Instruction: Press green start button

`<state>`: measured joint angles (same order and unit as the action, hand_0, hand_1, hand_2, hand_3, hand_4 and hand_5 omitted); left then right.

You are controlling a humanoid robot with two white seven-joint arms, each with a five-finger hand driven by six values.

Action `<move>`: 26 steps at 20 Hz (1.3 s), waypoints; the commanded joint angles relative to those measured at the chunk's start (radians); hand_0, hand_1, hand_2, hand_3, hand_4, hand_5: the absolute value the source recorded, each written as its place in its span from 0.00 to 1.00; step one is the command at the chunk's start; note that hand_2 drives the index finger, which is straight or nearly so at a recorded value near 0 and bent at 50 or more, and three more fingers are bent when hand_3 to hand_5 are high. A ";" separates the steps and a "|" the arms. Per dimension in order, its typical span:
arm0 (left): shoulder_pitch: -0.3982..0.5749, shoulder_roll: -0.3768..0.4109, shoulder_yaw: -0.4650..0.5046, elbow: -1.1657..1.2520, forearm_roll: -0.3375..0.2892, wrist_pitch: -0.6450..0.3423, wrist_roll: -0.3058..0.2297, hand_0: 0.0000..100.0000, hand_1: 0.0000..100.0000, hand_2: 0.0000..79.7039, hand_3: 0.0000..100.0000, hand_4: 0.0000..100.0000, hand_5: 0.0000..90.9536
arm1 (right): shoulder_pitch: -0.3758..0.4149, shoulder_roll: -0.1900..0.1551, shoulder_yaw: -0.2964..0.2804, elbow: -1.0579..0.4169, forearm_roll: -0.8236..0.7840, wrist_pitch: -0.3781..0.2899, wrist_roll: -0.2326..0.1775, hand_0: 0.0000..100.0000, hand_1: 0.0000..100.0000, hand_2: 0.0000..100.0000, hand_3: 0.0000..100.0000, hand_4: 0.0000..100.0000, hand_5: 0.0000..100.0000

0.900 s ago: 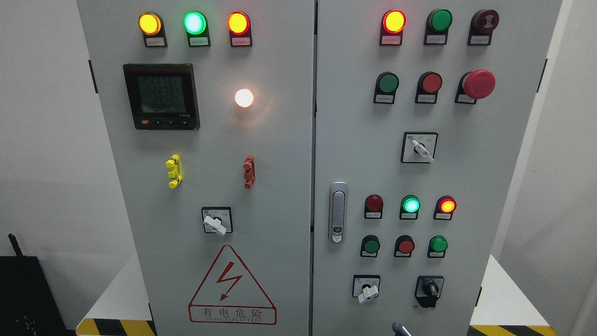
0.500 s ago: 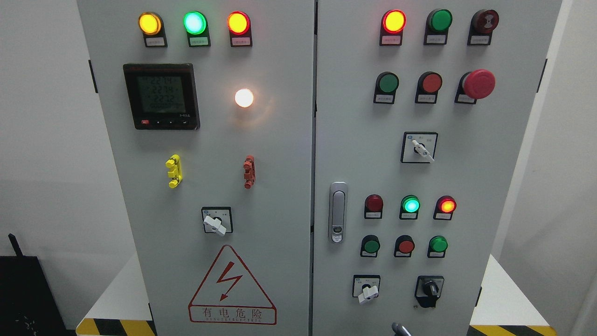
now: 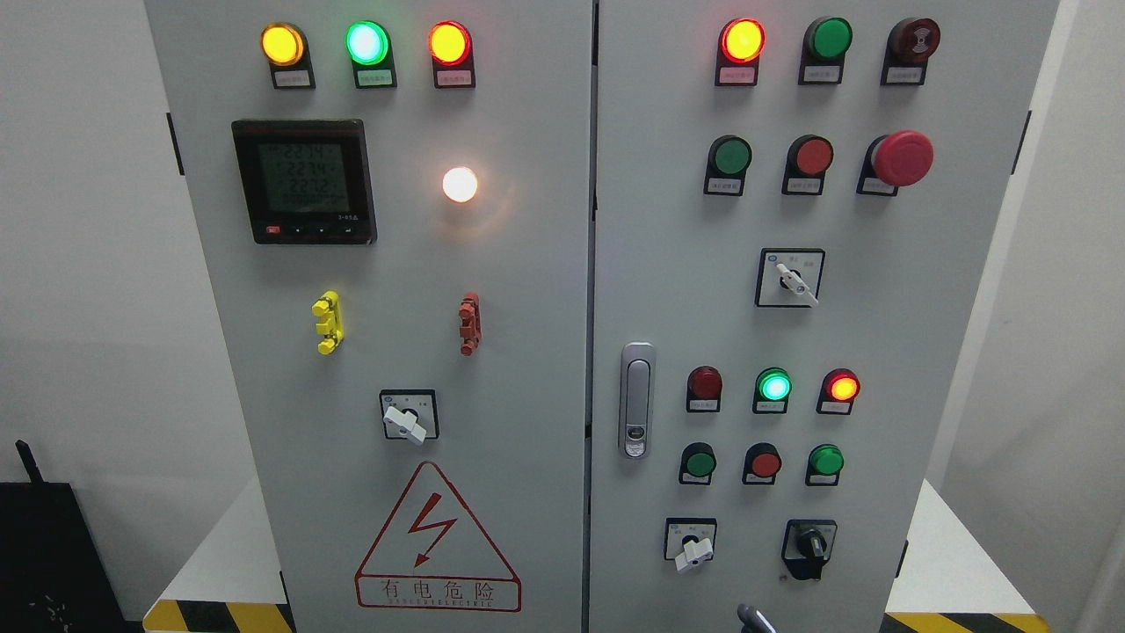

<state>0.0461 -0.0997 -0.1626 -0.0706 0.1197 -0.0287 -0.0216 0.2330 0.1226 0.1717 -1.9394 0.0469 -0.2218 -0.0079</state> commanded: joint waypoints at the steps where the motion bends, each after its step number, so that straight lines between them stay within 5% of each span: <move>1: 0.000 0.000 0.000 0.000 0.000 0.000 0.000 0.12 0.56 0.00 0.00 0.00 0.00 | -0.040 0.000 -0.009 0.027 0.010 -0.005 0.000 0.01 0.16 0.00 0.00 0.00 0.00; 11: 0.000 0.000 0.000 0.000 0.000 0.000 0.000 0.12 0.56 0.00 0.00 0.00 0.00 | -0.101 0.002 -0.073 0.073 0.227 -0.053 -0.009 0.02 0.21 0.00 0.04 0.00 0.00; 20: 0.000 0.000 0.000 0.000 0.000 0.000 0.000 0.12 0.56 0.00 0.00 0.00 0.00 | -0.142 0.002 -0.136 0.097 0.494 -0.117 -0.030 0.12 0.28 0.00 0.23 0.17 0.00; 26: 0.000 0.000 0.000 0.000 0.000 0.000 0.000 0.12 0.56 0.00 0.00 0.00 0.00 | -0.156 0.003 -0.173 0.096 0.606 -0.131 -0.050 0.17 0.29 0.00 0.32 0.28 0.11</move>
<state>0.0463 -0.0997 -0.1626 -0.0705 0.1197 -0.0286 -0.0215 0.0946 0.1245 0.0583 -1.8622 0.5369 -0.3465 -0.0491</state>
